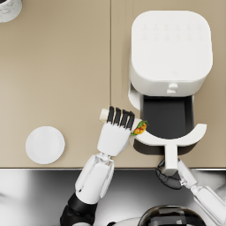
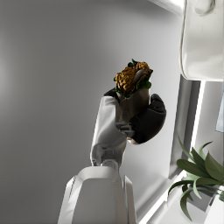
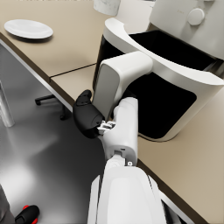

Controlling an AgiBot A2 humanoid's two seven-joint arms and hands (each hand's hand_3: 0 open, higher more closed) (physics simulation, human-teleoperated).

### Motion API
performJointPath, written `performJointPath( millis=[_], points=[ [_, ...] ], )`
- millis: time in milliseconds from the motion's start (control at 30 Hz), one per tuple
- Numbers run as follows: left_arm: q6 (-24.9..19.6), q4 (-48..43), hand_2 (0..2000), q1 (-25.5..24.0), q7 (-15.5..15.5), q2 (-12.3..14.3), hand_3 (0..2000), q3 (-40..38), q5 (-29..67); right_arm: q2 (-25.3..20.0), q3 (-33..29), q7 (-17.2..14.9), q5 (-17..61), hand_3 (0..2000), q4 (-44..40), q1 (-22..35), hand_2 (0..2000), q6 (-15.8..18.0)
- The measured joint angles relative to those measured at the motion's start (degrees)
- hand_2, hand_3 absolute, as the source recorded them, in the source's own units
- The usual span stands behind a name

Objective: Pick up the chicken rolls and place it into the air fryer

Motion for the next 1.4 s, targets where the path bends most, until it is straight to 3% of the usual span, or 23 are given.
performJointPath(
  millis=[100, 300, 333, 433, 467, 600, 633, 667, 700, 833, 933, 1067, 1233, 1400],
  points=[
    [0.0, 2.3, 2000, 2.3, 0.0, 3.9, 2000, 2.7, 0.0, -0.2, -1.3, 0.0, 0.0, 2000, 1.3, -2.1, 2000, 0.3],
    [0.0, 10.4, 2000, 7.1, 0.0, 9.3, 2000, 7.3, 0.0, -0.5, -2.6, -0.1, -0.1, 2000, 2.4, -3.6, 2000, 1.3],
    [0.0, 11.7, 2000, 10.1, 0.0, 7.2, 2000, 11.7, 0.0, -0.7, -2.9, -0.1, -0.1, 2000, 2.5, -3.7, 2000, 1.6],
    [0.0, 15.8, 2000, 11.8, 0.0, 8.8, 2000, 13.4, 0.0, -2.3, -5.2, -0.1, -0.1, 2000, 2.4, -4.3, 2000, 4.0],
    [0.0, 16.9, 2000, 12.2, 0.0, 9.4, 2000, 13.9, 0.0, -6.1, -8.9, 0.0, -0.1, 2000, 2.9, -8.2, 2000, 5.1],
    [0.0, 19.9, 2000, 12.9, 0.0, 10.8, 2000, 15.6, 0.0, -10.7, -13.6, -0.5, -0.1, 2000, 1.0, -7.7, 2000, 12.8],
    [-0.2, 20.5, 2000, 15.5, 0.0, 8.6, 2000, 19.9, 0.0, -11.1, -14.4, -0.5, -0.1, 2000, 0.6, -7.6, 2000, 14.4],
    [-0.2, 21.2, 639, 15.6, 0.0, 8.3, 1673, 19.8, 0.0, -11.5, -15.2, -0.7, -0.1, 2000, 0.6, -7.4, 2000, 16.2],
    [0.5, 21.7, 0, 15.5, 0.0, 8.5, 1347, 19.7, 0.1, -11.7, -15.9, -0.9, -0.1, 2000, 0.8, -7.4, 2000, 18.2],
    [1.4, 22.6, 0, 14.4, 0.1, 8.3, 40, 18.3, 0.1, -12.4, -17.4, -0.6, -0.1, 2000, 0.3, -7.5, 2000, 22.3],
    [1.9, 21.6, 0, 12.3, 0.1, 7.2, 0, 15.6, 0.1, -12.8, -17.6, -0.4, -0.1, 2000, 0.2, -7.6, 2000, 22.5],
    [2.1, 17.4, 0, 7.7, 0.1, 4.1, 0, 9.7, 0.1, -13.6, -18.6, -0.4, -0.1, 2000, -0.2, -7.6, 2000, 25.3],
    [2.2, 9.2, 0, 0.6, 0.1, 0.1, 0, -0.9, 0.1, -14.7, -19.4, -0.3, -0.1, 2000, -0.8, -7.6, 2000, 27.5],
    [2.3, -0.3, 0, -6.3, 0.1, -1.9, 0, -12.4, 0.0, -17.8, -21.2, -0.6, 0.0, 2000, -3.0, -6.8, 2000, 29.5]
  ],
)
